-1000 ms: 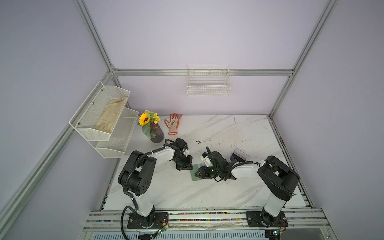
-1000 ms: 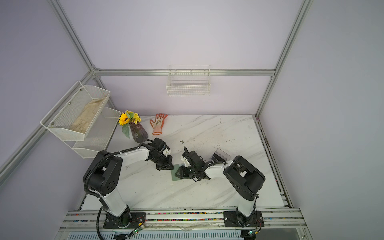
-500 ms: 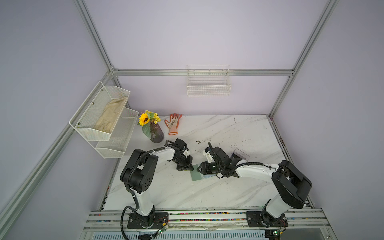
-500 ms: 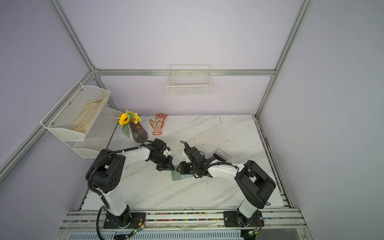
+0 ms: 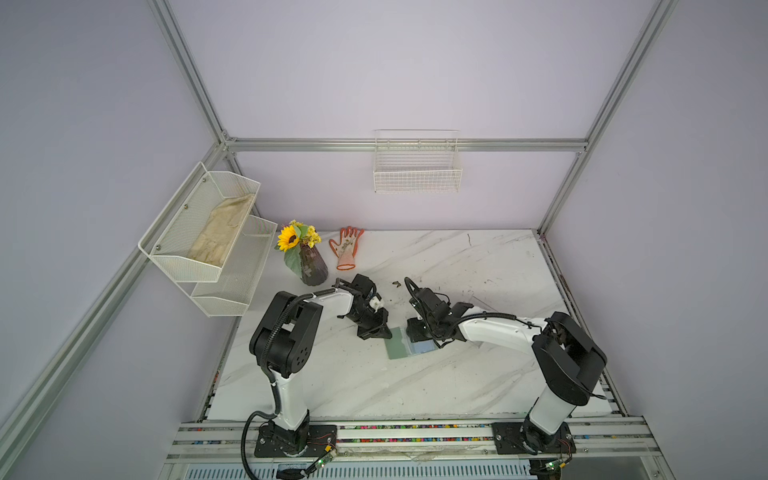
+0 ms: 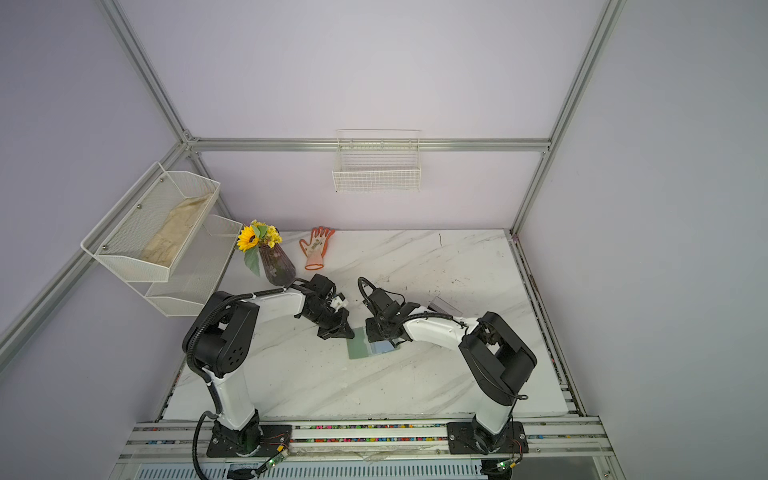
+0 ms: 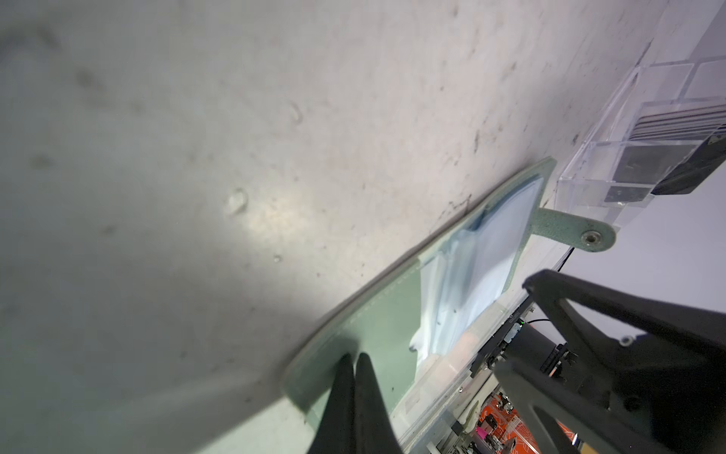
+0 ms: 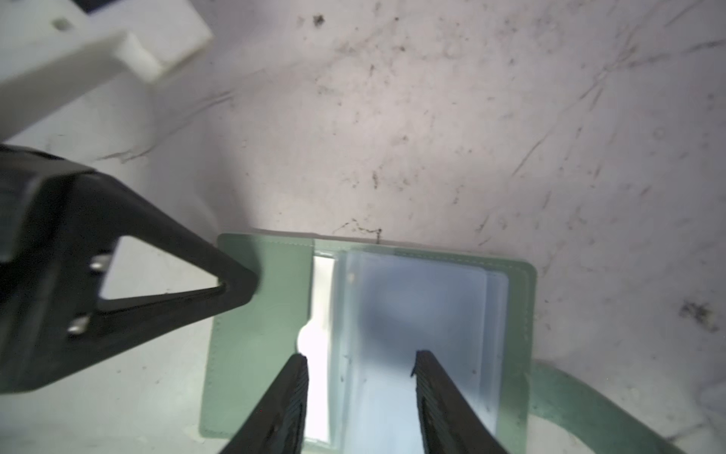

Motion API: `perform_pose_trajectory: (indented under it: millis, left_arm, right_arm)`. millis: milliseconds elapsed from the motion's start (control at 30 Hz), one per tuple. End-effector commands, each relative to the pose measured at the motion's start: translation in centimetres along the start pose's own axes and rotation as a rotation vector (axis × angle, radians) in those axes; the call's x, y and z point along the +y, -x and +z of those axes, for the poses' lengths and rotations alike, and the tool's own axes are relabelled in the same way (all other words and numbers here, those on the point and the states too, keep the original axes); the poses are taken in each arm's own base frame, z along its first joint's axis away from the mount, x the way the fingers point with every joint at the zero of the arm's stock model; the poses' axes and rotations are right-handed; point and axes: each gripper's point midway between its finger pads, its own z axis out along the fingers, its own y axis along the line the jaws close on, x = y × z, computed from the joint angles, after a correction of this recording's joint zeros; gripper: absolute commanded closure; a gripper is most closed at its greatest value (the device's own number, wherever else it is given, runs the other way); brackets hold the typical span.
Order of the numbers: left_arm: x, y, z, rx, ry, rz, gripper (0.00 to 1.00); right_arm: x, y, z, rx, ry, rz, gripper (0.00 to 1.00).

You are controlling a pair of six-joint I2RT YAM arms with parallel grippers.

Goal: Insert credit cards into a card holder
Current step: Open the card holder at the center of the board.

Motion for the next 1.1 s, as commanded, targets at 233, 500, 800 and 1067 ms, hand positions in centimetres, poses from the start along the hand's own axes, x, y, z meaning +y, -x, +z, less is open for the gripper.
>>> perform_pose_trajectory:
  millis: [233, 500, 800, 1067]
  left_arm:
    - [1.3, 2.1, 1.8, -0.035, 0.099, 0.040, 1.00]
    - [1.7, 2.0, 1.9, -0.030, 0.108, 0.037, 1.00]
    - [2.1, 1.6, 2.0, -0.025, 0.121, 0.029, 1.00]
    - [2.2, 1.6, 2.1, -0.025, 0.123, 0.030, 1.00]
  right_arm:
    - [-2.7, -0.5, 0.9, 0.028, -0.162, -0.062, 0.48]
    - [-3.1, -1.5, 2.5, 0.074, -0.178, -0.089, 0.45]
    - [-3.0, -3.3, 2.4, 0.101, -0.127, -0.060, 0.54]
    - [-2.1, -3.1, 1.5, 0.083, -0.070, -0.035, 0.59]
